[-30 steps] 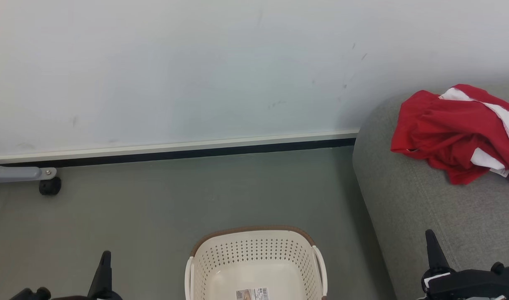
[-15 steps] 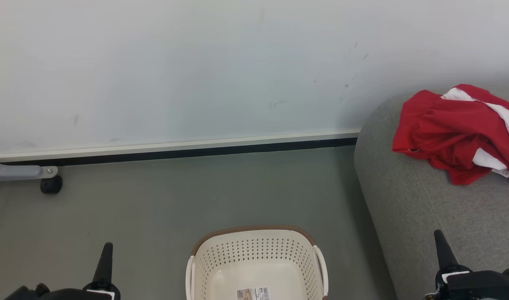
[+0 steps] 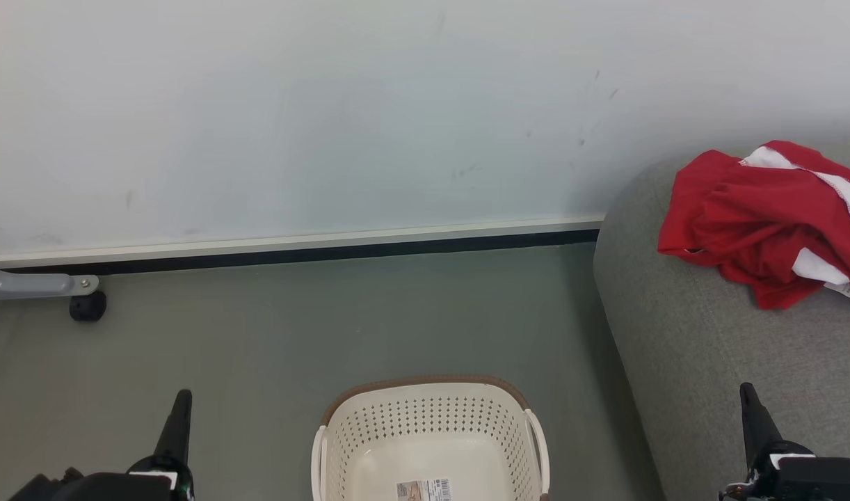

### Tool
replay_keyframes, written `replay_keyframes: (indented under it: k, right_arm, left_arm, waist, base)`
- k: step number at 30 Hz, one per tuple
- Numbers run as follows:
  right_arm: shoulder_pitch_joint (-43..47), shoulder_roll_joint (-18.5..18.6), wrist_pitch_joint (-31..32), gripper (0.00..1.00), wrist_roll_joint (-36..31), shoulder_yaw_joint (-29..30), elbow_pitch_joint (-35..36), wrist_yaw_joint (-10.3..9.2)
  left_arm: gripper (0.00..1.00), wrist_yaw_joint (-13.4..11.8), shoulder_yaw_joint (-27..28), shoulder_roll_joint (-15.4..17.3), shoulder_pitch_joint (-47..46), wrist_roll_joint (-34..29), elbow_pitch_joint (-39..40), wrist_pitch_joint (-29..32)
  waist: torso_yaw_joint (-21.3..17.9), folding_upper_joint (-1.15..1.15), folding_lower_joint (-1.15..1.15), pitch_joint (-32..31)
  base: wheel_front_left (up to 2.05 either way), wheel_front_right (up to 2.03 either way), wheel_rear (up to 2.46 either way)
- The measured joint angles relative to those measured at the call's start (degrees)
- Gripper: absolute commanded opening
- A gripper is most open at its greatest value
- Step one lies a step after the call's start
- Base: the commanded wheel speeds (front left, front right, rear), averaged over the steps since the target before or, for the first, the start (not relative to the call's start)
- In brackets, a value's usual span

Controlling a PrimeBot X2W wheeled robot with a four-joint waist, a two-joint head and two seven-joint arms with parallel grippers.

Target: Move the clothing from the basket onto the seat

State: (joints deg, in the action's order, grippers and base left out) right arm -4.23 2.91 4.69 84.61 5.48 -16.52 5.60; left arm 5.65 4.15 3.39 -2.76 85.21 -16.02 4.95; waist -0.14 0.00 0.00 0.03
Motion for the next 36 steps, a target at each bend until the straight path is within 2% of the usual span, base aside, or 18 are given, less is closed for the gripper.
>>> replay_keyframes:
  k: [9, 36]
  right_arm:
    - [-0.82, -0.32, 1.81, 0.00, 6.77, 2.11, -0.63, 1.19]
    - [-1.07, -0.37, 1.81, 0.00, 6.81, 2.16, -0.63, 1.30]
  left_arm:
    - [0.00, 1.16, 0.99, -0.91, -1.70, 5.81, -0.74, 1.57]
    - [0.00, 1.44, 1.03, -1.01, -1.78, 6.49, -0.82, 1.57]
  waist:
    - [0.14, 0.00, 0.00, 0.07]
    - [0.14, 0.00, 0.00, 0.07]
  base:
    - [0.00, 0.00, 0.00]
    - [0.00, 0.00, 0.00]
